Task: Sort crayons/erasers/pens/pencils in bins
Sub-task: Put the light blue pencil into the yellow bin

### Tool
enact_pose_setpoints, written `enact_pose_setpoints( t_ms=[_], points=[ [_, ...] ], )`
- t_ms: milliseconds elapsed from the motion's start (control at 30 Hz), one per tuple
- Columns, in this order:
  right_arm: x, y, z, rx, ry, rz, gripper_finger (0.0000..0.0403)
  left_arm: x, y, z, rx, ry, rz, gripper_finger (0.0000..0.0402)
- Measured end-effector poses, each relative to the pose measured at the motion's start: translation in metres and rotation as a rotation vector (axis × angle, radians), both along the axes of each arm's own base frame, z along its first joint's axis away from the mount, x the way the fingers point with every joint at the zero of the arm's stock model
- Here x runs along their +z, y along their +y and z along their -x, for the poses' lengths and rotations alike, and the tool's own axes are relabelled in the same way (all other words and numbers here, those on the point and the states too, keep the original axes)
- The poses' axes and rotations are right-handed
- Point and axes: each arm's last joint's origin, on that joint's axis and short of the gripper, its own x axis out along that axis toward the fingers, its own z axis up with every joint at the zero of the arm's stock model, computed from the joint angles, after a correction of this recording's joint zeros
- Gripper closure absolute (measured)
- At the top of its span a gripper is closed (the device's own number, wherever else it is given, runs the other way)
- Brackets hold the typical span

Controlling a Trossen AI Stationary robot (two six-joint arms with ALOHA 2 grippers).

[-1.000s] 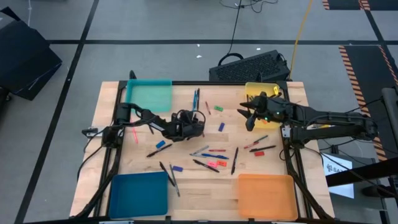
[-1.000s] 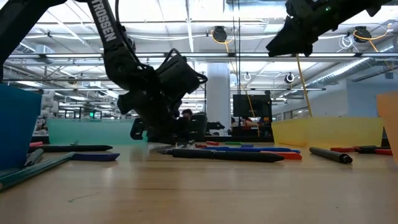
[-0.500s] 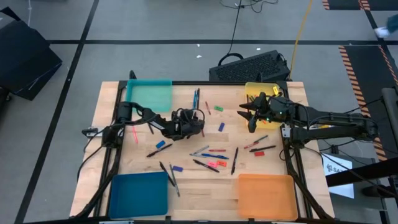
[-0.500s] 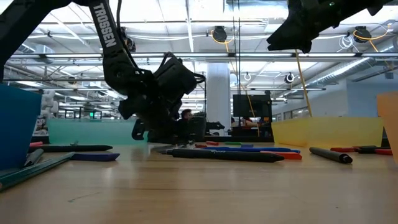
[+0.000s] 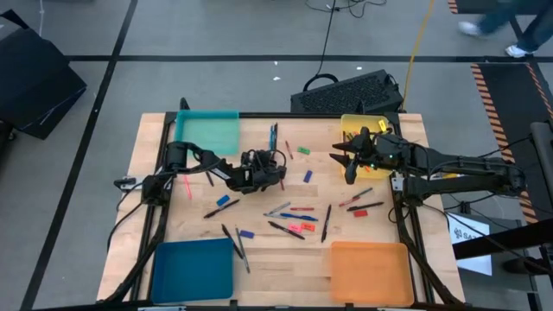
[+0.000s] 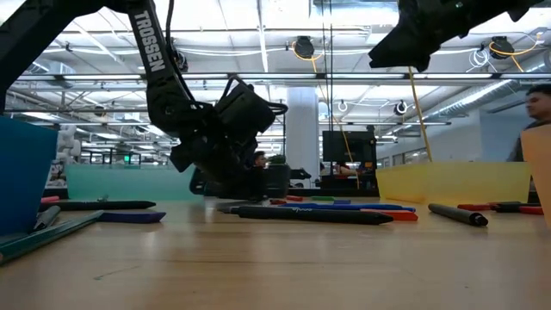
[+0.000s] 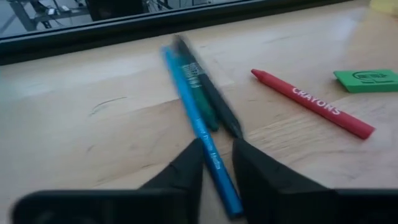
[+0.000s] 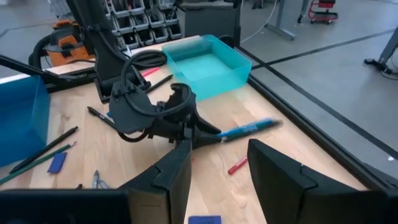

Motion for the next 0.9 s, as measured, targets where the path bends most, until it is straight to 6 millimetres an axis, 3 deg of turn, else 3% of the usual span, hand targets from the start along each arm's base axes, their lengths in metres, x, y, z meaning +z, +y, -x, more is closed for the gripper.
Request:
enact_pose_setpoints(
  t_ms=[167, 467, 667, 900],
  points=[
    [0.004, 0.001, 0.001, 0.025, -0.036, 0.015, 0.0255, 0.0, 0.0, 0.0, -0.013, 0.005, 0.006, 0.0385],
    [0.011, 0.003, 0.011, 0.03, -0.073, 0.027, 0.0255, 0.013, -0.001, -0.001, -0.097, 0.076, 0.007, 0.0367],
    [0.008, 0.003, 0.014, 0.029, -0.038, 0.022, 0.0255, 0.043, -0.002, 0.003, -0.148, 0.113, 0.001, 0.0387],
    [0.005, 0.003, 0.015, 0.041, 0.016, 0.062, 0.0249, 0.097, -0.004, 0.012, -0.16, 0.103, -0.017, 0.0373]
  ],
)
